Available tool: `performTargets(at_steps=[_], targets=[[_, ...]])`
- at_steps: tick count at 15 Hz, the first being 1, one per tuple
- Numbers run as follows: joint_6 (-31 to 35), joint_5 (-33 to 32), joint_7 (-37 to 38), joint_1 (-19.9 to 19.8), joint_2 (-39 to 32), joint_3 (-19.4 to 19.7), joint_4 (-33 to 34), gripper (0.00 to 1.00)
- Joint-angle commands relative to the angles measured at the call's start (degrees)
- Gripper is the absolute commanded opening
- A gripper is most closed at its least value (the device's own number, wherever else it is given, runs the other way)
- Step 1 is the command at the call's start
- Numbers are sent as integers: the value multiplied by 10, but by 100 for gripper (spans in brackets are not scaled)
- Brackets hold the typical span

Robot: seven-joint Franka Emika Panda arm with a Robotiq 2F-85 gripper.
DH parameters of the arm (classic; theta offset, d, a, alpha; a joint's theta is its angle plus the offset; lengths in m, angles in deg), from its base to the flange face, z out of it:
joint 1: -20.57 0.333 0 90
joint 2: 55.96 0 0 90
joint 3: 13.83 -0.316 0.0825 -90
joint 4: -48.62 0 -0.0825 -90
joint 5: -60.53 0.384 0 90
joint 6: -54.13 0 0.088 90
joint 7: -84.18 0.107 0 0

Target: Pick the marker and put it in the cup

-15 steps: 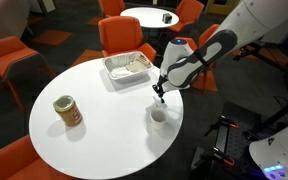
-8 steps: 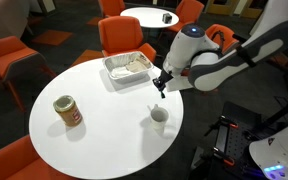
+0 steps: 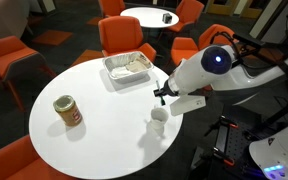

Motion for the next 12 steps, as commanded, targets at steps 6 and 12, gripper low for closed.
performTargets(at_steps=[6, 12], targets=[[-137, -152, 209, 47, -2, -50, -32, 3], [-197, -187, 269, -63, -48, -196, -16, 3]])
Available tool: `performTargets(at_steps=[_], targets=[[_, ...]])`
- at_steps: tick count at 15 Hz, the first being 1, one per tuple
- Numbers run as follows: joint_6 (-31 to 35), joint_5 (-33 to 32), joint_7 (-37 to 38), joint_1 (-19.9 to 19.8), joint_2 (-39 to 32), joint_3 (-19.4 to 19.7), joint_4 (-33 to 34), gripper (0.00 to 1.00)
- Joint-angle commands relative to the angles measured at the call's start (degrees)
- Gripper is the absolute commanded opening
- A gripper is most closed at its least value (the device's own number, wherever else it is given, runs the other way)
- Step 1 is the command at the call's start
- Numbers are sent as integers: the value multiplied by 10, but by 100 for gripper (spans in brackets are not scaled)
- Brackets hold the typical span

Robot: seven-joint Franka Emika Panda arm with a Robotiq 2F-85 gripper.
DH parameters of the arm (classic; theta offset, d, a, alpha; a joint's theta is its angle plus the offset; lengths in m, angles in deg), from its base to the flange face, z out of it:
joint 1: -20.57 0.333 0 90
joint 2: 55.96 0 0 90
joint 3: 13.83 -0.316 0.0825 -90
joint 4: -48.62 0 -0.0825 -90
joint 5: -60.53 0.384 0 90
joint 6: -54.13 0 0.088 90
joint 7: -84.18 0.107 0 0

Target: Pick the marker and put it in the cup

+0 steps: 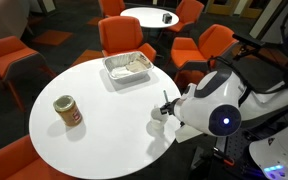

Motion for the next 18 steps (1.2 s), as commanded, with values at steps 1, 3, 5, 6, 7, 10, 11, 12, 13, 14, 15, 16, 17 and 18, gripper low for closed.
performTargets(at_steps=[1, 3, 5, 6, 7, 10, 11, 12, 13, 14, 15, 16, 17, 18], targets=[[-25, -30, 37, -35, -36, -43, 21, 3], [-25, -45, 51, -46, -57, -52, 35, 3], [-32, -58, 58, -52, -71, -58, 51, 3], [-31, -64, 61, -55, -81, -59, 61, 3], [-34, -66, 57, -57, -90, -61, 70, 3], [-37, -64, 45, -60, -115, -66, 91, 3], [-37, -64, 47, -61, -122, -66, 96, 25], [-37, -56, 35, -62, -124, -68, 96, 39], [-37, -54, 34, -63, -125, -68, 97, 44], [-33, -51, 32, -65, -118, -69, 93, 53], [-26, -47, 30, -68, -110, -70, 89, 60], [-19, -36, 24, -72, -99, -71, 85, 67], [-8, -16, 10, -78, -91, -73, 82, 75], [16, 14, -17, -91, -77, -73, 77, 82]])
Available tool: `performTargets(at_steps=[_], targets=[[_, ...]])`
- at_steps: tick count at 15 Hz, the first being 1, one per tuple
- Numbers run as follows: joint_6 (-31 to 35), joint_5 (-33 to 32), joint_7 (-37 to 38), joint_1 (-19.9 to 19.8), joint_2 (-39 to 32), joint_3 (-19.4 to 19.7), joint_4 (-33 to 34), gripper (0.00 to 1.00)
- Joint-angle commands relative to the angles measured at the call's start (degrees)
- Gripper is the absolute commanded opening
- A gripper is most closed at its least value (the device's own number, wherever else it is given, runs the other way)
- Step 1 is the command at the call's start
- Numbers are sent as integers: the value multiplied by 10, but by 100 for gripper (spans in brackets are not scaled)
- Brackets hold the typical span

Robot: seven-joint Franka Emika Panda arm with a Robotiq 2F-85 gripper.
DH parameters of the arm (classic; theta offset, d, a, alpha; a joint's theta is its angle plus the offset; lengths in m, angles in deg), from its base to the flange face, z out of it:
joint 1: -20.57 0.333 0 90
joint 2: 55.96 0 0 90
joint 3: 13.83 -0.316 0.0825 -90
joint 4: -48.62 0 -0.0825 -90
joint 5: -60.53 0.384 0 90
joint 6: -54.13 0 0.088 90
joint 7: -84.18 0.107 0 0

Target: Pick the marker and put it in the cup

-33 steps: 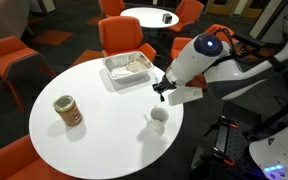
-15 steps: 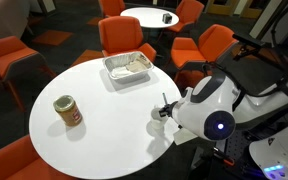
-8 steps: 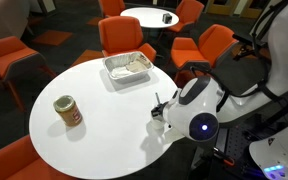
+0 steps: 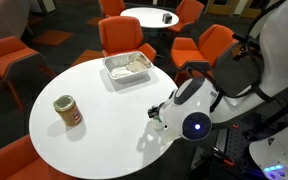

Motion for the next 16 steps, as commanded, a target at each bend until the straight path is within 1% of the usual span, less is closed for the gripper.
performTargets(at_steps=[1, 2, 3, 4, 7, 8, 9, 12, 13, 14, 15, 16], targets=[[54, 93, -84, -40, 47, -12, -20, 91], [81, 154, -142, -54, 58, -11, -25, 97], [97, 207, -197, -63, 68, -7, -28, 100], [121, 259, -264, -76, 76, 0, -30, 100], [156, 430, -466, -102, 83, 8, -36, 100], [152, 486, -532, -137, 84, -24, -37, 100], [147, 538, -596, -152, 86, -38, -37, 100], [93, 676, -785, -202, 95, -99, -13, 100], [66, 716, -846, -213, 103, -113, -1, 100], [33, 751, -907, -219, 115, -118, 14, 100], [-5, 778, -966, -220, 130, -111, 28, 100], [-46, 795, -1017, -168, 143, -52, 45, 100]])
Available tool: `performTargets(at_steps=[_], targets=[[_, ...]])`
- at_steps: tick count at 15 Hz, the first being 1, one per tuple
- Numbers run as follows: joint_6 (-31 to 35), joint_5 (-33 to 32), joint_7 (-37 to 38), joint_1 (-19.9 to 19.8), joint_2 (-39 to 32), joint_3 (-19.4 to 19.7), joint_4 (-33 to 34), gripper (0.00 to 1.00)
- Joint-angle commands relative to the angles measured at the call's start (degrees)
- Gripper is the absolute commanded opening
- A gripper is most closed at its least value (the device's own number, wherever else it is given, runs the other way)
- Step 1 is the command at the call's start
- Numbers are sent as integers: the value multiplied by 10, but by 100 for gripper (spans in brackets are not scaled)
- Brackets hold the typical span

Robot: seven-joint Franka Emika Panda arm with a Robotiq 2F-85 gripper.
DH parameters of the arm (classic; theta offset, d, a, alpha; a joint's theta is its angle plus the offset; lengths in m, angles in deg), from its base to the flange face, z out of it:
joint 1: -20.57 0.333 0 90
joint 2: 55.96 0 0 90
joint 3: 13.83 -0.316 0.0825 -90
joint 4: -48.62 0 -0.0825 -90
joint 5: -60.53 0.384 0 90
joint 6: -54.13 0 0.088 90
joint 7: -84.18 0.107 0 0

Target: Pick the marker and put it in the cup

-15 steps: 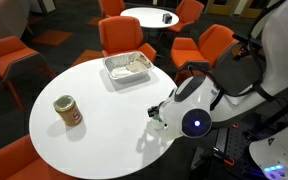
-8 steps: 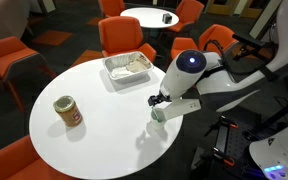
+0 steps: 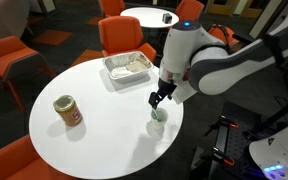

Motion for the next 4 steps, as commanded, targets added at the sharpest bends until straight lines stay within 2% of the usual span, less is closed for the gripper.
performTargets(at_steps=[1, 4], targets=[[-138, 56, -168, 39, 48, 61, 46, 100], [-229, 30, -265, 54, 76, 97, 79, 100]])
